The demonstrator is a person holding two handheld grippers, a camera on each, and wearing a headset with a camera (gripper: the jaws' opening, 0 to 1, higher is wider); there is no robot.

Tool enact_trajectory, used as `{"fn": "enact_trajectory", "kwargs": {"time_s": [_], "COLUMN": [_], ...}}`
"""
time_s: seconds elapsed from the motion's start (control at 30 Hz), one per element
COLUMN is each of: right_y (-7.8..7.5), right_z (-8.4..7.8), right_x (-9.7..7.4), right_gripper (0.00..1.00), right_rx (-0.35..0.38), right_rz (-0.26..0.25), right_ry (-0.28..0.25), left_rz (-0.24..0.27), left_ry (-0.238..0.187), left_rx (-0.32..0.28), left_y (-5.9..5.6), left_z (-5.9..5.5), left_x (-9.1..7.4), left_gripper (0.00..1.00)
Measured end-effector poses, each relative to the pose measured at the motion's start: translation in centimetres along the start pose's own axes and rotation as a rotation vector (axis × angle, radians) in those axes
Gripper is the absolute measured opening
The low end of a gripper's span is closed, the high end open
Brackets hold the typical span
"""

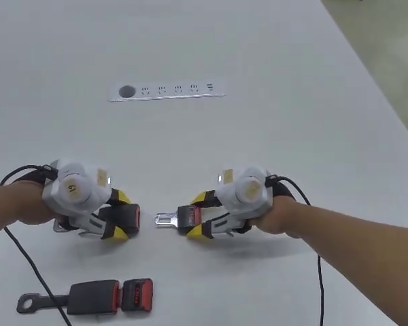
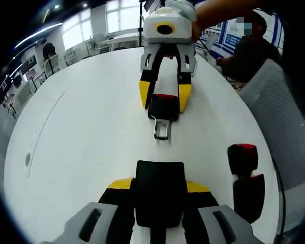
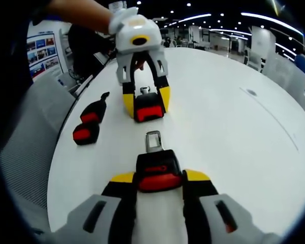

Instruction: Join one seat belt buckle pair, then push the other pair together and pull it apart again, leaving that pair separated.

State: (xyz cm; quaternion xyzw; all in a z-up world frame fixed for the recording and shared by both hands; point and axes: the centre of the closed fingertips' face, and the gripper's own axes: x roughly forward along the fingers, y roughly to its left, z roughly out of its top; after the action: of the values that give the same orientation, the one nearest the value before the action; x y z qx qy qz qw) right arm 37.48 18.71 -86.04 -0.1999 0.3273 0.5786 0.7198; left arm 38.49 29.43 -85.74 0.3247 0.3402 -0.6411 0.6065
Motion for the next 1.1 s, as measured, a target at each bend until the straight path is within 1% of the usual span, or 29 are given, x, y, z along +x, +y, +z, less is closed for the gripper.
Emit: {"fn": "enact_trajectory", "kwargs": {"time_s": [0.2,0.57,0.9,1.03,1.1], "right_y": [-0.1,-0.4,-0.8,-0.9,-0.9], "right_z": [-1.1,-3.1,-4.1,-4.5,-4.7], "right_x": [-1.2,-3.6,-4.4,-4.7,-4.9], "right_gripper": [0.35,0.36,0.36,0.36,0.36], "right_rx": [0.006,0.041,0.063,0.063,0.057], "right_rz": [-0.006,-0.025,-0.03,-0.033,-0.034], "right_ry": [0.009,0.024,0.037,0.04,0.05], "left_rz": [-0.001,-0.005,-0.006,-0.005,-0.006], "left_ry": [0.001,0.007,0.008,0.007,0.008], "left_rx": [0.0,0.002,0.002,0.002,0.003], "left_y": [-0.2,-0.3,-0.3,-0.3,-0.3], "left_z": [0.1,0.3,0.3,0.3,0.3], "left_x": [-0.1,-0.1,-0.1,-0.1,-0.1], "left_gripper": [0.37,0.37,0.37,0.37,0.37]}}
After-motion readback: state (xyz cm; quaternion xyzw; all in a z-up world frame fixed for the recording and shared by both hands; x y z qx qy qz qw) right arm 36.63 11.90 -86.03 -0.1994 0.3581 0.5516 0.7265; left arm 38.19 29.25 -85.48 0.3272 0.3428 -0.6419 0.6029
